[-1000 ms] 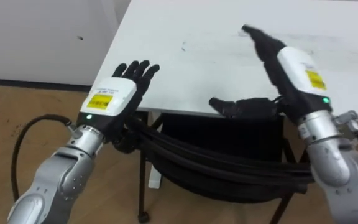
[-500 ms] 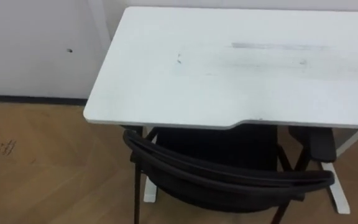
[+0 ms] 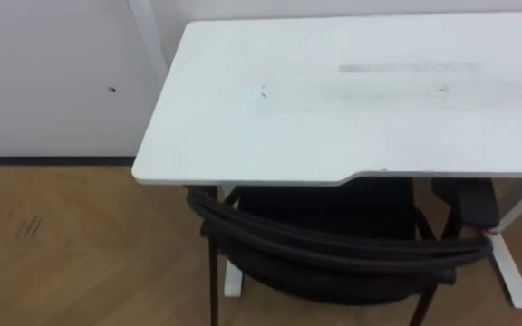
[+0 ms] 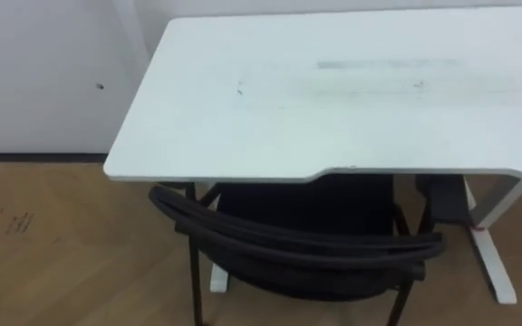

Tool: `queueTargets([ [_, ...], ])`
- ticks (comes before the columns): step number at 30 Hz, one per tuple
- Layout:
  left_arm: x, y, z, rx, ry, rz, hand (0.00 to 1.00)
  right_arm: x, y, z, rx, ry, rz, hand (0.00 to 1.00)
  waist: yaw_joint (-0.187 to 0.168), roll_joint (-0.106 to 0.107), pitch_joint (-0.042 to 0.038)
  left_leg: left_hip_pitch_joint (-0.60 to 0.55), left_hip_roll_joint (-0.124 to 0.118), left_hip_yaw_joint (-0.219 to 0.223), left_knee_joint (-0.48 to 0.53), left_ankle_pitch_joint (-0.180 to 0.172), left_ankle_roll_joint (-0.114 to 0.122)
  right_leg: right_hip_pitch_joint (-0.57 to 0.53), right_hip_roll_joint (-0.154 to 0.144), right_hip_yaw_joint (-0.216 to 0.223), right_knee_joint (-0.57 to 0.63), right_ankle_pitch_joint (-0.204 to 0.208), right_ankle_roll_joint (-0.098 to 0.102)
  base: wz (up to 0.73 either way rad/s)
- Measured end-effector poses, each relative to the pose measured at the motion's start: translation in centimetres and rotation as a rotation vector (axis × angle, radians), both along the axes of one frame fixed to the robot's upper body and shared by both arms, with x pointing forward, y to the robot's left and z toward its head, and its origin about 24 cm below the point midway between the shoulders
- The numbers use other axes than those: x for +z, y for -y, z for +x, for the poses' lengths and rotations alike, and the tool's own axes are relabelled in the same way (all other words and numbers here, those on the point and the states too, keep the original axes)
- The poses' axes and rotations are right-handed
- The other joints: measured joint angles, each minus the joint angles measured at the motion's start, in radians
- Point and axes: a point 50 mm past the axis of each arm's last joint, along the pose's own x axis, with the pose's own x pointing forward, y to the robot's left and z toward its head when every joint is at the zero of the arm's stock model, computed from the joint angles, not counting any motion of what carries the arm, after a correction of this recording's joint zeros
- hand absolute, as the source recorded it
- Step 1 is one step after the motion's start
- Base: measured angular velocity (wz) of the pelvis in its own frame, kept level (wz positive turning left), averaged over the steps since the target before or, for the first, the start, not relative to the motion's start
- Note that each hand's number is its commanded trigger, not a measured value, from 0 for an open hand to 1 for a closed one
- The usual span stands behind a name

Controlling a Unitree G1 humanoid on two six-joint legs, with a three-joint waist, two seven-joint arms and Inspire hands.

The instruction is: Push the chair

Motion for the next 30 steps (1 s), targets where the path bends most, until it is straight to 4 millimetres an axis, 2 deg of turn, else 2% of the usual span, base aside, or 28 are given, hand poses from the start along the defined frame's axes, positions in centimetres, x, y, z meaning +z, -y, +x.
queueTargets([
  [1,-1.2,-0.2,-0.6,0.027,0.029,-0.067,0.0,-0.3,0.1,-0.1,-0.006,0.022,0.026,0.0,-0.002,0.001,-0.0003,-0.002,0.0,0.0,0.0,0.0,0.0,-0.001,-0.001,-0.002,0.0,0.0,0.0,0.0],
  [2,-3.7,-0.4,-1.5,0.078,0.071,-0.196,0.0,-1.1,0.5,-0.5,-0.021,0.054,0.081,0.0,-0.002,0.007,0.003,-0.007,-0.001,-0.001,0.001,0.0,0.0,-0.004,-0.001,-0.002,0.0,-0.001,0.001,0.07],
  [3,-6.1,-0.3,-2.2,0.119,0.09,-0.317,0.0,-2.5,1.2,-0.8,-0.043,0.059,0.16,0.0,-0.001,0.0,-0.0008,-0.012,-0.001,-0.001,0.002,0.0,0.001,-0.009,-0.001,-0.001,-0.001,0.0,0.0,0.05],
  [4,-7.4,-0.1,-2.6,0.14,0.081,-0.382,0.0,-3.4,1.5,-0.9,-0.056,0.05,0.208,0.0,-0.001,-0.003,-0.0016,-0.014,-0.001,-0.001,0.002,0.0,0.001,-0.009,-0.001,-0.002,-0.002,0.0,-0.001,0.0],
  [6,-11.8,1.2,-3.4,0.194,0.087,-0.628,0.0,-7.0,1.8,-1.7,-0.096,0.028,0.398,0.0,-0.002,-0.009,-0.0063,-0.015,-0.001,-0.004,0.005,-0.002,0.002,-0.005,0.0,-0.002,-0.005,0.0,-0.001,0.0],
  [7,-12.7,1.6,-3.6,0.207,0.09,-0.68,0.0,-7.8,1.7,-1.9,-0.099,0.035,0.443,0.0,-0.004,-0.01,-0.0062,-0.016,-0.001,-0.005,0.006,-0.003,0.002,-0.006,0.001,-0.001,-0.006,0.0,-0.001,0.0],
  [9,-15.2,2.9,-4.1,0.216,0.048,-0.816,0.0,-11.7,1.4,-3.6,-0.157,0.058,0.637,0.0,-0.008,-0.011,-0.008,-0.021,-0.003,-0.008,0.002,-0.003,0.002,-0.001,0.0,-0.002,-0.009,0.002,0.001,0.04],
  [10,-15.7,3.2,-4.3,0.216,0.047,-0.84,0.0,-12.7,1.3,-4.2,-0.178,0.067,0.691,0.0,-0.008,-0.011,-0.0082,-0.019,-0.003,-0.008,0.002,-0.003,0.003,0.002,0.0,-0.003,-0.011,0.002,0.002,0.0],
  [12,-17.1,4.2,-5.7,0.233,0.01,-0.924,0.0,-16.8,0.5,-6.6,-0.263,0.067,0.902,0.0,-0.013,-0.01,-0.0078,0.0,-0.005,-0.008,-0.006,-0.007,0.004,0.021,-0.001,-0.001,-0.022,0.002,0.003,0.0],
  [13,-17.4,4.5,-6.1,0.238,-0.002,-0.946,0.0,-17.7,0.2,-7.1,-0.277,0.061,0.946,0.0,-0.018,-0.01,-0.0078,0.003,-0.005,-0.007,-0.005,-0.009,0.004,0.025,-0.001,0.0,-0.023,0.001,0.003,-0.07],
  [14,-18.2,5.2,-6.9,0.244,-0.034,-1.001,0.0,-19.7,-0.6,-8.1,-0.308,0.046,1.043,0.0,-0.023,-0.012,-0.0089,0.007,-0.004,-0.004,-0.005,-0.012,0.004,0.027,-0.001,0.003,-0.023,0.0,0.004,-0.06],
  [15,-19.1,6.2,-7.6,0.242,-0.057,-1.059,0.0,-21.7,-1.7,-9.2,-0.335,0.063,1.145,0.0,-0.03,-0.011,-0.0085,0.009,-0.003,-0.002,-0.005,-0.014,0.003,0.03,-0.001,0.003,-0.024,0.0,0.004,-0.06],
  [16,-19.5,6.8,-7.8,0.234,-0.062,-1.089,0.0,-22.6,-2.3,-9.8,-0.354,0.064,1.189,0.0,-0.032,-0.011,-0.0084,0.009,-0.003,-0.002,-0.004,-0.015,0.004,0.031,0.0,0.004,-0.024,0.0,0.004,0.0],
  [18,-21.4,9.3,-8.7,0.172,-0.135,-1.241,0.0,-25.7,-5.2,-12.2,-0.421,0.031,1.365,0.0,-0.042,-0.014,-0.0105,0.021,-0.004,-0.001,-0.004,-0.018,0.004,0.044,0.0,0.011,-0.027,-0.003,0.007,0.0],
  [21,-22.9,11.4,-9.2,0.058,-0.244,-1.399,0.0,-28.0,-8.3,-14.0,-0.443,-0.036,1.536,0.0,-0.048,-0.019,-0.0107,0.034,-0.004,0.001,0.001,-0.025,0.004,0.059,0.001,0.017,-0.034,-0.006,0.009,-0.04],
  [25,-24.4,12.5,-7.6,-0.24,-0.508,-1.55,0.0,-30.3,-11.0,-13.4,-0.262,-0.207,1.737,0.0,-0.059,-0.025,-0.0071,0.046,-0.006,-0.002,-0.001,-0.025,0.005,0.073,0.001,0.019,-0.042,-0.001,0.012,-0.02],
  [27,-25.3,13.1,-5.9,-0.46,-0.665,-1.628,0.0,-31.7,-12.4,-11.9,-0.046,-0.365,1.87,0.0,-0.055,-0.028,-0.0061,0.068,-0.008,-0.002,-0.004,-0.029,0.003,0.092,0.0,0.022,-0.046,-0.001,0.014,0.0],
  [28,-25.6,13.4,-5.3,-0.513,-0.695,-1.648,0.0,-32.0,-12.7,-11.4,0.023,-0.41,1.899,0.0,-0.054,-0.028,-0.006,0.071,-0.009,-0.003,-0.004,-0.03,0.003,0.092,-0.001,0.021,-0.048,-0.001,0.015,0.04],
  [30,-26.7,14.2,-2.7,-0.714,-0.816,-1.705,0.0,-33.0,-13.5,-8.8,0.298,-0.594,1.961,0.0,-0.053,-0.027,-0.0049,0.074,-0.011,-0.004,-0.007,-0.03,0.004,0.097,-0.001,0.02,-0.06,0.005,0.019,0.0],
])
